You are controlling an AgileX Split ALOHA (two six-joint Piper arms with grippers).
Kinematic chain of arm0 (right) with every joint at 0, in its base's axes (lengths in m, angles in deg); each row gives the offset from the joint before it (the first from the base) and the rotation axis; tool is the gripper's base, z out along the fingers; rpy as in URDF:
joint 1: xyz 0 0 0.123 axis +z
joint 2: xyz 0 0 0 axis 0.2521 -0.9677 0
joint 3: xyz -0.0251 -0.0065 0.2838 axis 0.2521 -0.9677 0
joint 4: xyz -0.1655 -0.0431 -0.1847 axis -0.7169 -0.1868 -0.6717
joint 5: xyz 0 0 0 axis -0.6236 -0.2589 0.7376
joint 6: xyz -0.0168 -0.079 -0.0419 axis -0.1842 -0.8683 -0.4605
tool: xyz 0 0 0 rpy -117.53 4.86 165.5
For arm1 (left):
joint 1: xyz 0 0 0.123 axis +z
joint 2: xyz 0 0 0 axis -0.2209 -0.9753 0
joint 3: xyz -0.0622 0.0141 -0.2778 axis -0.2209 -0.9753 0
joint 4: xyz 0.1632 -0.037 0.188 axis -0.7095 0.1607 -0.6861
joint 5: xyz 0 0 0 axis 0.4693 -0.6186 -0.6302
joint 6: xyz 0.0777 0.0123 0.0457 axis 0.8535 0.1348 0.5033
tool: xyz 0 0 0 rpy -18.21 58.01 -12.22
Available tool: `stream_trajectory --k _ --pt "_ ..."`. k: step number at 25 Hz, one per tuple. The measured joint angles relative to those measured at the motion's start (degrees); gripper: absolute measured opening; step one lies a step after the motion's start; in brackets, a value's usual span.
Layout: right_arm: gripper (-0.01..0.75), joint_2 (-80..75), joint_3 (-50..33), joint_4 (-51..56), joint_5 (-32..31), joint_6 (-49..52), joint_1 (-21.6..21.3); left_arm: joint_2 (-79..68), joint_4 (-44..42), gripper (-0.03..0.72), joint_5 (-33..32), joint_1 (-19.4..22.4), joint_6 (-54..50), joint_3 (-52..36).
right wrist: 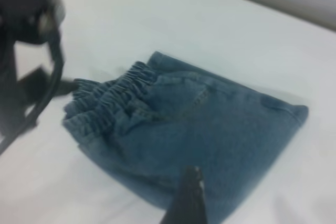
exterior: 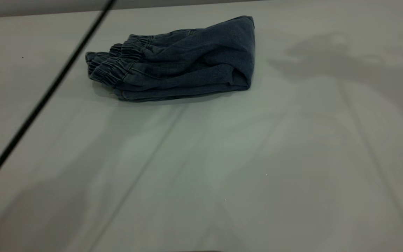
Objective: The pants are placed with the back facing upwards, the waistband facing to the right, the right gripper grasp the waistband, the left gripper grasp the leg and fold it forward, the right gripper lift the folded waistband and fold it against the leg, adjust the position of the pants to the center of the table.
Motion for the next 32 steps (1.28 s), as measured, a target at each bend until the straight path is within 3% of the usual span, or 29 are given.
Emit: stream_trajectory --k 9,15,21,25,32 --pt "0.586 17.4 0.0 -9.1 -14.6 11.7 0.0 13.5 4.7 0.517 -0.1 0.0 -0.5 -0.1" --pt "0.586 27.9 -1.2 -13.6 -16.3 18.6 0.0 26.9 10.9 0.517 -0.1 -0.1 -0.2 -0.1" --pt "0.586 39.8 -8.1 -15.2 -16.6 21.9 0.0 41.5 13.1 0.517 -0.1 -0.1 1.4 -0.8" --pt "0.586 48.2 -15.4 -15.2 -16.8 22.3 0.0 54.5 13.1 0.517 -0.1 -0.1 4.1 -9.3" --pt "0.586 61.8 -30.0 -15.3 -17.0 22.3 0.0 81.2 13.1 0.517 -0.1 -0.1 4.7 -35.8"
